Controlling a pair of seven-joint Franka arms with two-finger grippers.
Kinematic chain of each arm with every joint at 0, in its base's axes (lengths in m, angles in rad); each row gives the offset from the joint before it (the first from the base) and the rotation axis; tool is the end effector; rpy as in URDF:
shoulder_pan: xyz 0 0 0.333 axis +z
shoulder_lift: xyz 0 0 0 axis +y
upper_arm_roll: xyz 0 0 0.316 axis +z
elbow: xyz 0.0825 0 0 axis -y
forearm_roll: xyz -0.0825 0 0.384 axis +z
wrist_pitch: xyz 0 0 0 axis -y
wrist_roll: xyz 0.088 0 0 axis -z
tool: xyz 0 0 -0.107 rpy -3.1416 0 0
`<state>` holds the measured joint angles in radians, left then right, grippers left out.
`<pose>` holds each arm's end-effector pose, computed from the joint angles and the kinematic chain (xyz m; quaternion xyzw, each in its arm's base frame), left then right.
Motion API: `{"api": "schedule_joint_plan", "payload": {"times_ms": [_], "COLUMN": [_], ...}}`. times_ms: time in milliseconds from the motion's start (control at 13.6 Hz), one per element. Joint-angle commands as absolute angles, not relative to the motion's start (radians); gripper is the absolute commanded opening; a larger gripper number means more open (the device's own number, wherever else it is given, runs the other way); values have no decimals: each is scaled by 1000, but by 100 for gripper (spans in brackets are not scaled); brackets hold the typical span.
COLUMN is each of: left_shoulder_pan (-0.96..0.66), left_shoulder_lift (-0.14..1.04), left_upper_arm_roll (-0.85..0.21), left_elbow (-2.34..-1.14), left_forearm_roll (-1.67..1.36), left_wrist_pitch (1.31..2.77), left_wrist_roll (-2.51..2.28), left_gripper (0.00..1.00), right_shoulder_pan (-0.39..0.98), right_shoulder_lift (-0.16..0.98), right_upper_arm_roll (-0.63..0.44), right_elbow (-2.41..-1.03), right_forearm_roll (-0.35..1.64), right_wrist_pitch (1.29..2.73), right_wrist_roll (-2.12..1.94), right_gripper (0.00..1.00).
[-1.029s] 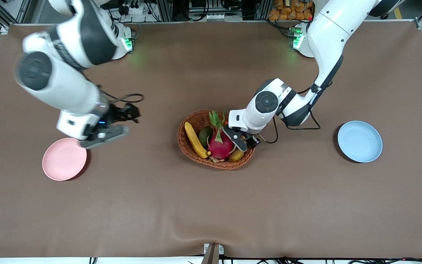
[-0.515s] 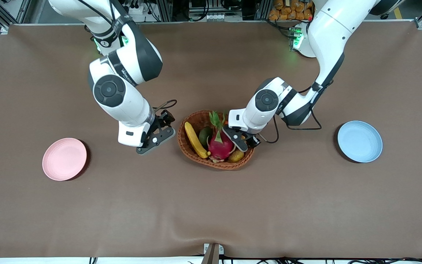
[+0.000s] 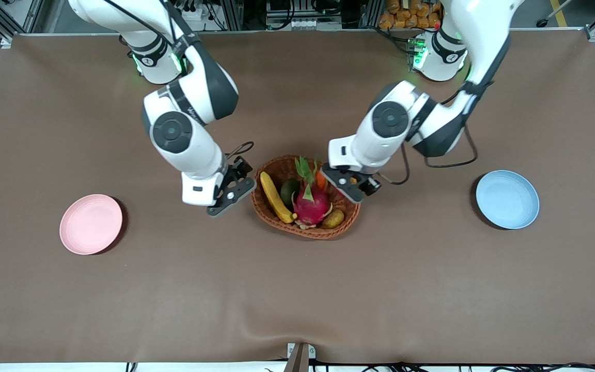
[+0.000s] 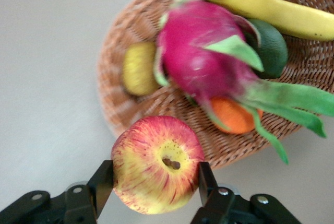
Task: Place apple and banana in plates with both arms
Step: 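Carry the apple to the blue plate while the right gripper reaches the banana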
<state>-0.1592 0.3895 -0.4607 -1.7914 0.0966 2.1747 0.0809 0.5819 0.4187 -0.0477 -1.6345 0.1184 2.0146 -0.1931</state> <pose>0.5407 -0.3522 0.3572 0.9346 -0.3525 0.0059 0.0476 0.5681 0.3482 0.3733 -0.9420 -0.3322 0.0259 0.0394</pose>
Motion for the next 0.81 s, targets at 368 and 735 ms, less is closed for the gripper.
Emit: {"api": "schedule_joint_plan", "payload": {"times_ms": [368, 735], "left_shoulder_pan": [219, 542], "left_shoulder_lift": [238, 213], "left_upper_arm_roll": [-502, -531], "left_elbow": [-1894, -2026], "left_forearm_roll": [64, 12], "left_wrist_pitch": [2100, 2241], "left_wrist_roll": [168, 495], "left_gripper": [10, 7], "right_shoulder_pan": [675, 683], "right_shoulder_lift": [505, 603], "right_upper_arm_roll": [-60, -63], "right_elbow": [-1654, -1644], "right_forearm_roll": [23, 20], "right_wrist_pitch": [2149, 2293], "right_wrist_roll": [-180, -163], "right_gripper": [100, 100]}}
